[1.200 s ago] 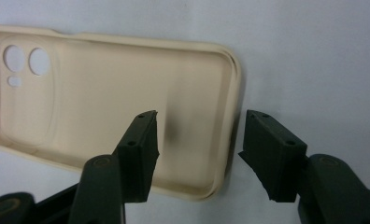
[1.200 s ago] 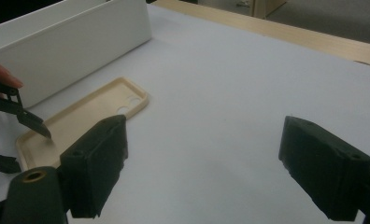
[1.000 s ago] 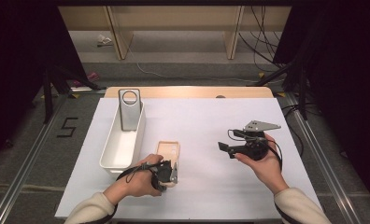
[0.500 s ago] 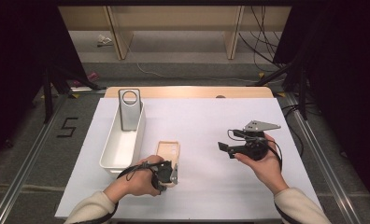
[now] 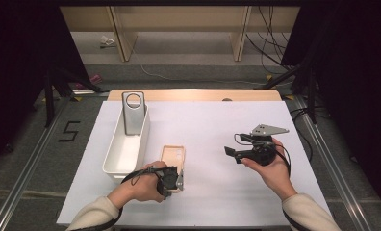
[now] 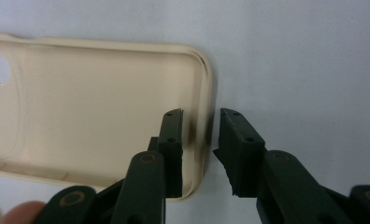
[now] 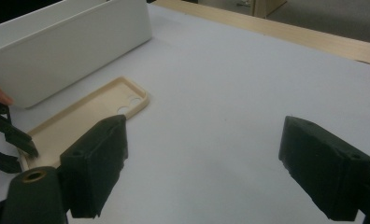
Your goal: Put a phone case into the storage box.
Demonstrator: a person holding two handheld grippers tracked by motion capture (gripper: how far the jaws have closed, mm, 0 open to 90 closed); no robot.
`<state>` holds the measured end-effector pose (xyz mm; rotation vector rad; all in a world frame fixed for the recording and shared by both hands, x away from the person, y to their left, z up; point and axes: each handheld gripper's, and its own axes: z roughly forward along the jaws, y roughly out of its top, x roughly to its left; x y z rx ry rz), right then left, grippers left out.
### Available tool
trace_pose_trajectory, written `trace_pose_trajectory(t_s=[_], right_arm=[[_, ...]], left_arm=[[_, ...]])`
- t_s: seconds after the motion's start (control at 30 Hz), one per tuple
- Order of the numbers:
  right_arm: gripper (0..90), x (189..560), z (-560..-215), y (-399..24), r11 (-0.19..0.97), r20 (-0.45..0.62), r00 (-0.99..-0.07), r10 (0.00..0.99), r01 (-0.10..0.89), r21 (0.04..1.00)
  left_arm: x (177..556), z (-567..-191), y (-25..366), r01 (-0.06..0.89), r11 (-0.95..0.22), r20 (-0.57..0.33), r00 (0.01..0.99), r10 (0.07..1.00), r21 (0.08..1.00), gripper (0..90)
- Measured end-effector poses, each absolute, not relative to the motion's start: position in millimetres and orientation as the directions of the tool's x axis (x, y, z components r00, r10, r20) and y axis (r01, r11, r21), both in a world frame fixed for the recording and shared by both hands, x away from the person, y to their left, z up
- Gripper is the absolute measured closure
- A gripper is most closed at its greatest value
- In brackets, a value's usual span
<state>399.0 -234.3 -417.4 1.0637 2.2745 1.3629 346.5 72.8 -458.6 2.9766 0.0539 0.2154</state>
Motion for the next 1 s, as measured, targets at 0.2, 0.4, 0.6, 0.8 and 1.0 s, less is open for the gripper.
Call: trace_pose_trajectory(t_s=[0.2, 0.4, 0.6, 0.8, 1.0], right_arm=[[16.4, 398.9, -417.4, -234.3, 0.282, 0.126, -0.687, 0.715, 0.449, 0.848], [16.4, 398.9, -417.5, -234.2, 0.283, 0.126, -0.688, 0.715, 0.449, 0.848], [16.3, 399.0, -417.5, -234.5, 0.282, 0.127, -0.688, 0.715, 0.45, 0.847], [16.3, 399.0, -417.4, -234.5, 0.283, 0.125, -0.689, 0.714, 0.447, 0.848], [16.4, 398.9, -417.3, -234.5, 0.282, 0.126, -0.688, 0.715, 0.449, 0.848]], left_arm=[[346.6, -458.4, 72.3, 0.019, -0.988, 0.137, 0.99, 0.04, 0.155, 72.2], [346.2, -459.0, 72.0, -0.006, -0.988, 0.16, 0.987, 0.019, 0.154, 79.2], [344.5, -458.7, 71.1, -0.028, -0.99, 0.171, 0.985, -0.004, 0.139, 81.1], [343.8, -458.0, 70.9, -0.038, -0.99, 0.17, 0.985, -0.014, 0.134, 84.5], [343.8, -458.1, 72.4, -0.039, -0.988, 0.163, 0.987, -0.014, 0.149, 86.1]])
